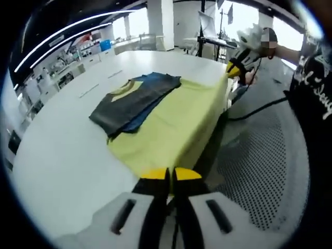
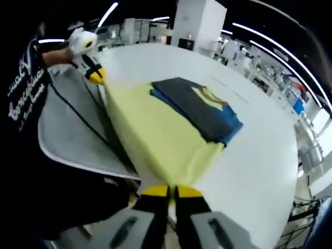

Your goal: Fold the garment on the visible template until the final outline fits inside the template.

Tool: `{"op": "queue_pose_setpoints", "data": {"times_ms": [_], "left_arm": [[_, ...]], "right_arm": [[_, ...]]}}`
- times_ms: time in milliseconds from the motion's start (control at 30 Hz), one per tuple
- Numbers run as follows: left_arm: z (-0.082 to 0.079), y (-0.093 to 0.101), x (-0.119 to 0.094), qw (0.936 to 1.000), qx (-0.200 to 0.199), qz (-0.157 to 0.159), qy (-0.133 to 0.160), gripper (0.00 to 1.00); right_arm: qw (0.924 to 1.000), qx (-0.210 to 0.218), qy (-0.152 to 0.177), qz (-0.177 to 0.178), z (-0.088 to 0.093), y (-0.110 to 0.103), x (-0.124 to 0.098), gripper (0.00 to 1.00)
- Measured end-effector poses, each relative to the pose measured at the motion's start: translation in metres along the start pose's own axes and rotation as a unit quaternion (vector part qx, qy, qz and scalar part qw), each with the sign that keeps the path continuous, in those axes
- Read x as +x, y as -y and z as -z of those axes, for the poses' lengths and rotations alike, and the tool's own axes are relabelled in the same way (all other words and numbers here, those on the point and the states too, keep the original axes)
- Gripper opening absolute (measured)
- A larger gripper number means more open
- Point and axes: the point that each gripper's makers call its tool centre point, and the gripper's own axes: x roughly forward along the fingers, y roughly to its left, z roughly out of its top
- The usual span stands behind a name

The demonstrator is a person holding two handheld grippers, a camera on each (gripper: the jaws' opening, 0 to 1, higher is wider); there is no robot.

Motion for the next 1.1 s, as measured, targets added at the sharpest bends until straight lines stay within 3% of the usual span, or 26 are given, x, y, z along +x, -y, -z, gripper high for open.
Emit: {"op": "queue_pose_setpoints", "data": {"times_ms": [300,567,633,733,867,1100], "left_arm": [[-0.028,-0.031,0.0,0.9997,-0.003,-0.024,0.009,0.0],[-0.047,-0.067,0.003,0.9974,-0.025,-0.056,0.037,0.0],[-0.054,-0.079,0.004,0.9951,-0.038,-0.068,0.061,0.0],[-0.061,-0.085,0.004,0.9937,-0.045,-0.079,0.065,0.0],[-0.073,-0.106,0.007,0.9914,-0.027,-0.106,0.071,0.0],[-0.098,-0.124,0.011,0.9869,-0.005,-0.14,0.08,0.0]], "right_arm": [[0.9997,-0.01,0.006,0.019,-0.022,0.027,0.004,0.0],[0.9985,-0.01,0.027,0.046,-0.048,0.056,0.005,0.0],[0.9985,-0.011,0.026,0.047,-0.053,0.064,0.006,0.0],[0.9978,-0.008,0.033,0.057,-0.066,0.077,0.007,0.0],[0.9967,-0.015,0.039,0.069,-0.08,0.092,0.01,0.0],[0.9927,-0.034,0.053,0.103,-0.108,0.121,0.011,0.0]]}}
